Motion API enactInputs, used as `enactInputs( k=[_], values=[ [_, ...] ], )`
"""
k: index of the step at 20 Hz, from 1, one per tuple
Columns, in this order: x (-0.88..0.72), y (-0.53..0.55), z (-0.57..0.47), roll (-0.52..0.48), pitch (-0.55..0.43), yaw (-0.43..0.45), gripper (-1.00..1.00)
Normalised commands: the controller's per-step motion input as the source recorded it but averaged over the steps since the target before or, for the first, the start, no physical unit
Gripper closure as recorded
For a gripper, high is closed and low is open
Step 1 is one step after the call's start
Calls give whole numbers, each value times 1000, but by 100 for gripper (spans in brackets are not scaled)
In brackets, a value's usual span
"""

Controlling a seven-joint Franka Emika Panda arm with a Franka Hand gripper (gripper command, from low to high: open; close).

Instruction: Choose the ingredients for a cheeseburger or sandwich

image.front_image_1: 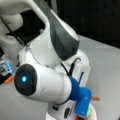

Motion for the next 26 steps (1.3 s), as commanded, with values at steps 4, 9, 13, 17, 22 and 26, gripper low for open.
enactInputs(
  k=[4, 9, 13, 17, 22, 26],
  values=[
    [132, -90, -35, 186, 6, 185, 100],
    [35, -48, -28, 191, 2, 116, 100],
    [22, -71, -89, 110, -60, 49, 100],
    [7, -80, -162, 72, -100, 16, 100],
    [-27, -64, -112, 110, -133, -9, 100],
    [-53, -44, -81, 120, -152, -19, 100]
  ],
)
